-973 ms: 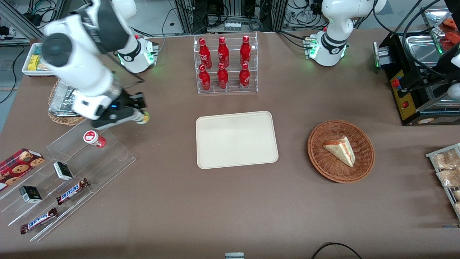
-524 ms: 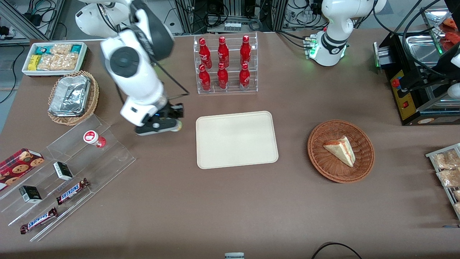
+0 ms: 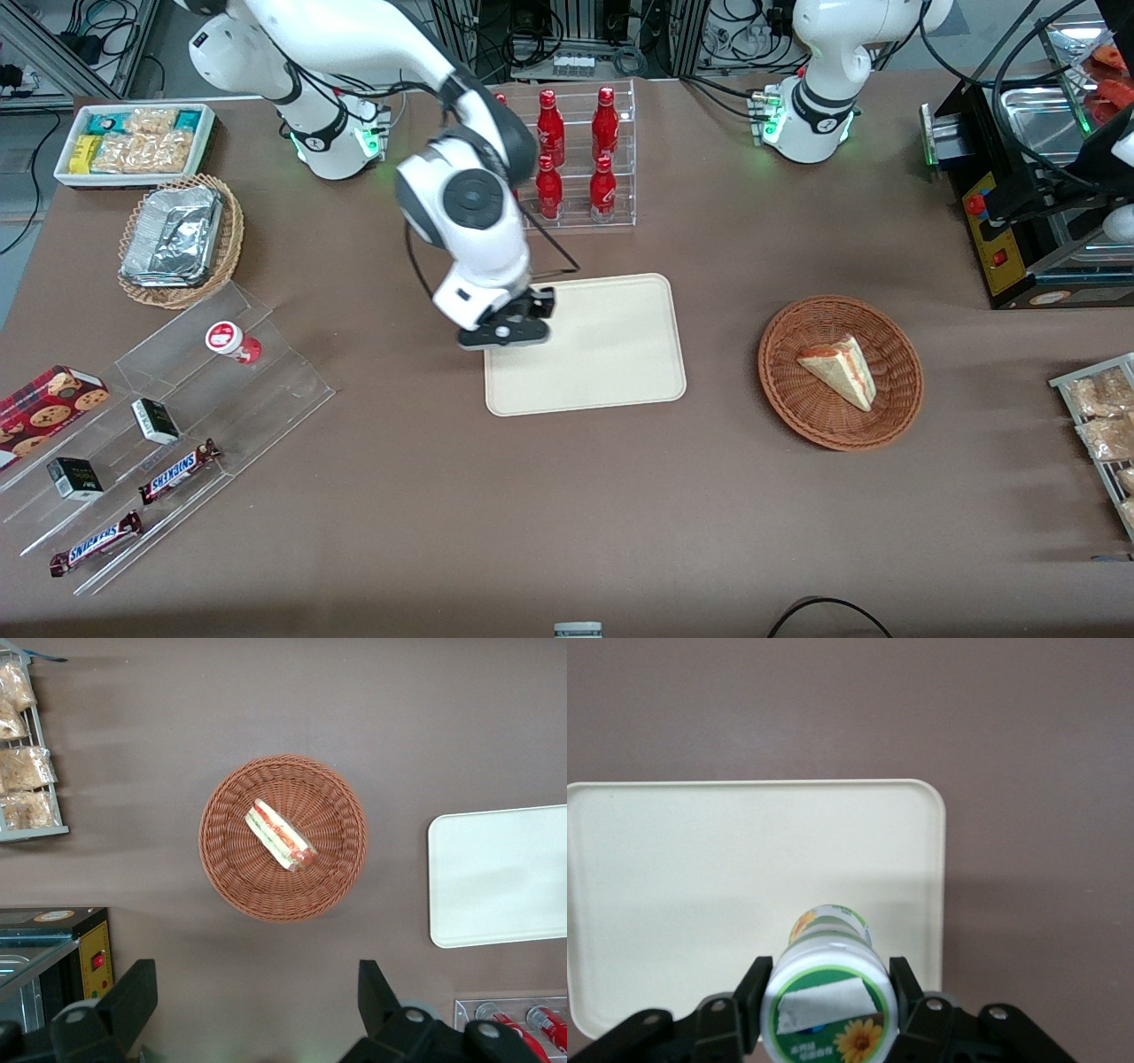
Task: Place green gum on tray
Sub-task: 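Lower the gum jar onto the tray and open the right gripper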
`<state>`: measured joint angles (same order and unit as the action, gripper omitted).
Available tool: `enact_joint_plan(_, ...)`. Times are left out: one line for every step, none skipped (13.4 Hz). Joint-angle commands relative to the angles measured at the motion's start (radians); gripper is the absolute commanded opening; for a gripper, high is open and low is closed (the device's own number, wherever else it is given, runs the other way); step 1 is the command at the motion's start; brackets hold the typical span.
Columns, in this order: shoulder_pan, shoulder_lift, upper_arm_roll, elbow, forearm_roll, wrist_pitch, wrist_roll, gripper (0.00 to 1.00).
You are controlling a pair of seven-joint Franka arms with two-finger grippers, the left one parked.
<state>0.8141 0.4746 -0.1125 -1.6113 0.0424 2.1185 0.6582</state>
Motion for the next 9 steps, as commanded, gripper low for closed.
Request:
enact_joint_plan(0.045, 0.119, -0.013, 0.09, 0.019, 0.081, 0.082, 0.0)
enact_joint_plan(0.06, 0.143, -0.013, 0.09, 0.019, 0.116, 0.096, 0.0)
enact_joint_plan(0.083, 0.168, -0.015, 0.09, 0.017, 0.141, 0.109, 0.0)
enact_joint_plan(0.092, 0.183, -0.016, 0.09, 0.014, 0.159, 0.124, 0.0)
enact_joint_plan(0.097, 0.202, -0.016, 0.09, 0.01, 0.173, 0.129, 0.0)
enact_joint_plan(0.1, 0.212, -0.016, 0.09, 0.008, 0.184, 0.129, 0.0)
enact_joint_plan(0.102, 0.216, -0.016, 0.088, 0.01, 0.187, 0.129, 0.0)
enact_joint_plan(0.102, 0.222, -0.016, 0.088, 0.01, 0.187, 0.129, 0.0)
enact_joint_plan(0.102, 0.225, -0.016, 0.088, 0.007, 0.187, 0.129, 0.0)
